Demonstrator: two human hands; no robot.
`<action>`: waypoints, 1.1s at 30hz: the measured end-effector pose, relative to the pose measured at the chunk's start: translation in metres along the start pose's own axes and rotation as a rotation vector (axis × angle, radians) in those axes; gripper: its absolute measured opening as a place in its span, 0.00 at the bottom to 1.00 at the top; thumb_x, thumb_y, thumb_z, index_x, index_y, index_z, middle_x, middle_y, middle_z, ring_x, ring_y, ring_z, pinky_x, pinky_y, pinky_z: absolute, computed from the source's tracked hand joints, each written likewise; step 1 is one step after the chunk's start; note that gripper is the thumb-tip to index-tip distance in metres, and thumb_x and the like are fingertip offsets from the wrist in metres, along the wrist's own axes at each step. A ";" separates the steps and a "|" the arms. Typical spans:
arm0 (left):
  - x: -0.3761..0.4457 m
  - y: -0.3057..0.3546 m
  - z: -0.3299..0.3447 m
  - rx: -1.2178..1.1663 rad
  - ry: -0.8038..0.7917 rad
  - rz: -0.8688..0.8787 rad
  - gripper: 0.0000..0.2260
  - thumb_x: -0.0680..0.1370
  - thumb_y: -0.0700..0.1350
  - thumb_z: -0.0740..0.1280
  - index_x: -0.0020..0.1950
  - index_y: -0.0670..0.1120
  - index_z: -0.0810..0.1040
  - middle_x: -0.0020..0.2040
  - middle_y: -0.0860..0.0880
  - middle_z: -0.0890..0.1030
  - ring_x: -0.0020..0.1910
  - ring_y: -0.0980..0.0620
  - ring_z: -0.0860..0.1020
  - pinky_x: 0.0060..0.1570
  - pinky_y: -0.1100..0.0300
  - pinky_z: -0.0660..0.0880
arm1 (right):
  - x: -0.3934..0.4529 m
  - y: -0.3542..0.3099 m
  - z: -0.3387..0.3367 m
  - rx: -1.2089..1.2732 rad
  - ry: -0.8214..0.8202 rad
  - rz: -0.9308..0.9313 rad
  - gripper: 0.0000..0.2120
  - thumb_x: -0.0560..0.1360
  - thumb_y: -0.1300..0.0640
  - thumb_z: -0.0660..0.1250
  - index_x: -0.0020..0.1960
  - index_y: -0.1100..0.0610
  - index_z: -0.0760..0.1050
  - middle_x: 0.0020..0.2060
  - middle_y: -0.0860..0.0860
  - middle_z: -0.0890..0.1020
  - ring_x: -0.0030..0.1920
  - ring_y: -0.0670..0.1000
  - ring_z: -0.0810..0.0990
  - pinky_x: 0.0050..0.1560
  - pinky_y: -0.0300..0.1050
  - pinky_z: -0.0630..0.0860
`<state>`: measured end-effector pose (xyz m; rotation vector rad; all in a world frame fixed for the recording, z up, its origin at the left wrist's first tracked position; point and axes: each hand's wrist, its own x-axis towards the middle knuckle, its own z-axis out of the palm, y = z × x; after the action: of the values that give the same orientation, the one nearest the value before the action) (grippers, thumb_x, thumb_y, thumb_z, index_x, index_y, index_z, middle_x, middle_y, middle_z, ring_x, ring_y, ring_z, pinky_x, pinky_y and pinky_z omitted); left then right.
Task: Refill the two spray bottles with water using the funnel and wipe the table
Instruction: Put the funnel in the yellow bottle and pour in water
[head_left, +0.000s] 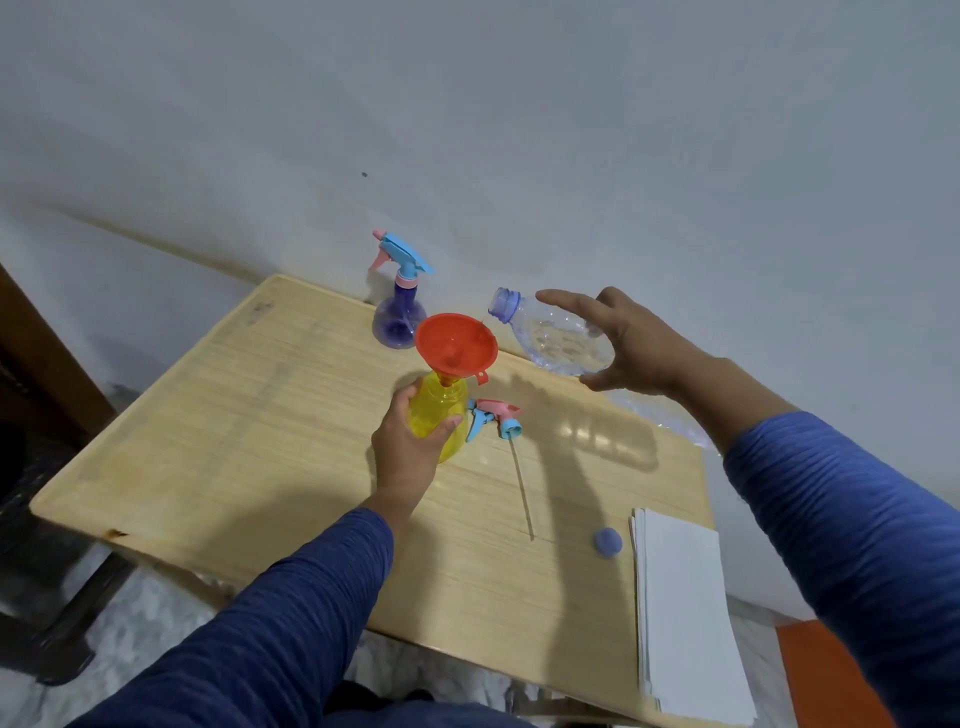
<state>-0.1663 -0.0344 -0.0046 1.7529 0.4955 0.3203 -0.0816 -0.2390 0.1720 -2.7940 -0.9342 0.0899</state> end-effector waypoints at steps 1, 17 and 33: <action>0.000 0.000 0.000 0.005 0.002 -0.003 0.27 0.69 0.51 0.75 0.65 0.51 0.70 0.59 0.51 0.77 0.54 0.56 0.71 0.55 0.59 0.70 | -0.002 0.001 0.003 0.055 0.044 0.009 0.48 0.64 0.62 0.75 0.70 0.30 0.53 0.46 0.52 0.68 0.47 0.53 0.74 0.50 0.44 0.74; -0.001 -0.003 0.000 0.053 0.017 0.024 0.28 0.69 0.52 0.74 0.66 0.51 0.69 0.62 0.50 0.76 0.60 0.50 0.73 0.60 0.51 0.72 | -0.043 0.025 0.048 0.594 0.887 0.376 0.51 0.62 0.58 0.79 0.70 0.35 0.48 0.51 0.57 0.74 0.51 0.52 0.78 0.54 0.43 0.76; -0.005 0.004 0.000 0.042 -0.019 0.009 0.28 0.70 0.50 0.74 0.67 0.49 0.68 0.63 0.47 0.74 0.61 0.47 0.72 0.55 0.57 0.69 | -0.051 0.019 0.088 0.551 1.045 0.452 0.52 0.60 0.55 0.80 0.74 0.45 0.50 0.48 0.54 0.73 0.52 0.50 0.76 0.57 0.39 0.71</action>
<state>-0.1698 -0.0375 -0.0003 1.7981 0.4841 0.3010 -0.1217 -0.2706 0.0819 -2.0041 -0.0005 -0.8201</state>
